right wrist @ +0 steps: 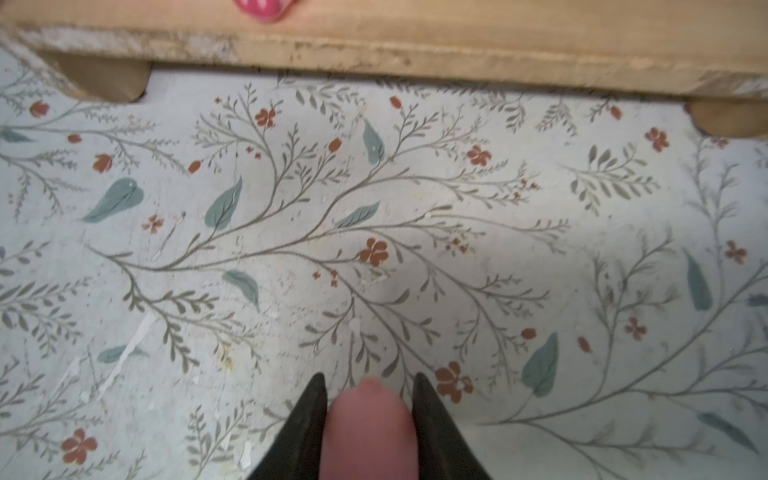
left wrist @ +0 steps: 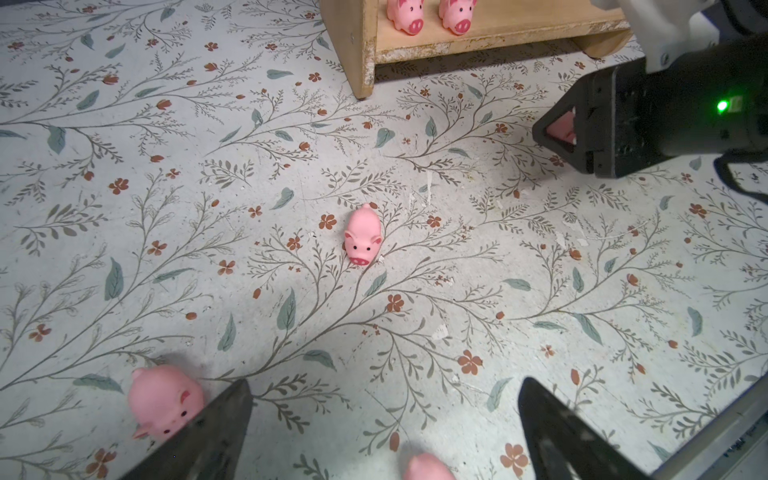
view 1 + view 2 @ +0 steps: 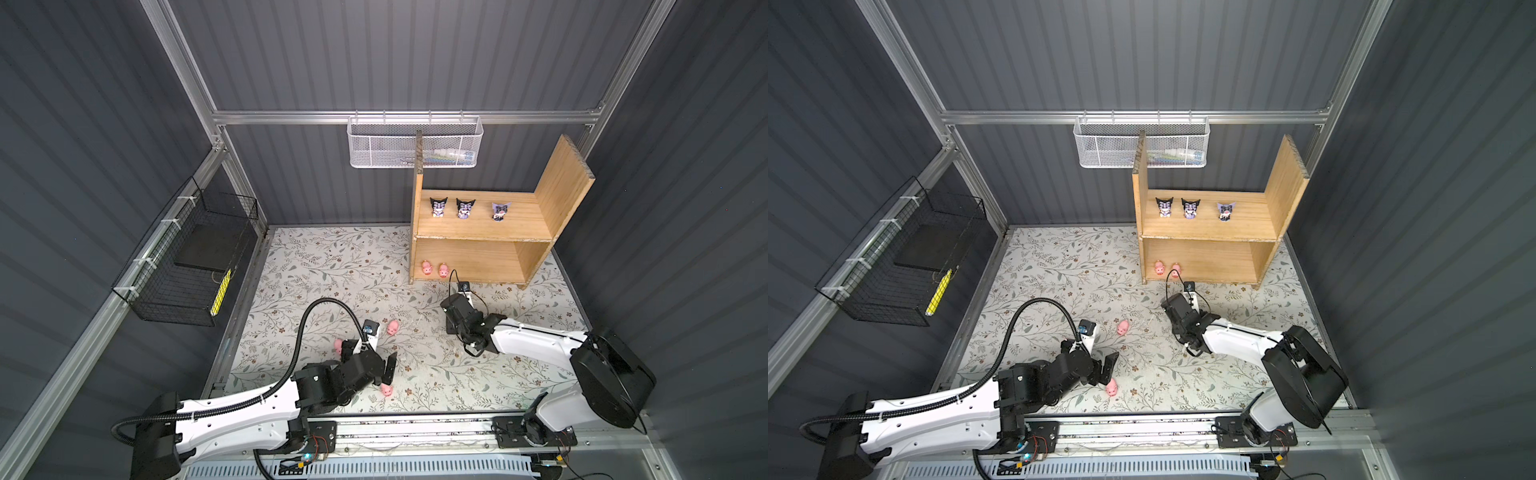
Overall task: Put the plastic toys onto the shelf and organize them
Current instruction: 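Carry the pig into the lower shelf board beside the two pigs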
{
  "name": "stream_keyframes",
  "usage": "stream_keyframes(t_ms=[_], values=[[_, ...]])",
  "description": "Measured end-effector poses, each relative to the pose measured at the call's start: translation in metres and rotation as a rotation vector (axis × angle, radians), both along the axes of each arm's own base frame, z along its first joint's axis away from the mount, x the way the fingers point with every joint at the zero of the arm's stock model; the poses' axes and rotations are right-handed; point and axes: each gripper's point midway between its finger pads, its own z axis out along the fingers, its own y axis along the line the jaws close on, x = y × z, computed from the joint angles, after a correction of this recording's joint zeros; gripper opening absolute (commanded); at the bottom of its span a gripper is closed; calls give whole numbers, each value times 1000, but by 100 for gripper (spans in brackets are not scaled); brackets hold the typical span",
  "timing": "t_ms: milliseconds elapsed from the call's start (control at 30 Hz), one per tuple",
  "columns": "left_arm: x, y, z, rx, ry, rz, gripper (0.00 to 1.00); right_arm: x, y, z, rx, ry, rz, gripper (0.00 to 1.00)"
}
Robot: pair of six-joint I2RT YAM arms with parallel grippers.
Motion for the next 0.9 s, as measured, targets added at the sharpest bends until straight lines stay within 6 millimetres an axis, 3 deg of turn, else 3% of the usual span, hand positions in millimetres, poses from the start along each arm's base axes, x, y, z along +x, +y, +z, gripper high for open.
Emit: stream_keyframes(t_ms=[367,600,900], values=[[7,-6,14,37,-64,-16,100,71,-25,38,-38,-55,-6,27],[12,-8,30,41,-115,-22,100,100,-32,37,-56,-42,4,27],[17,-12,48,30,-178,-36,100,123,-28,38,-56,-37,33,27]])
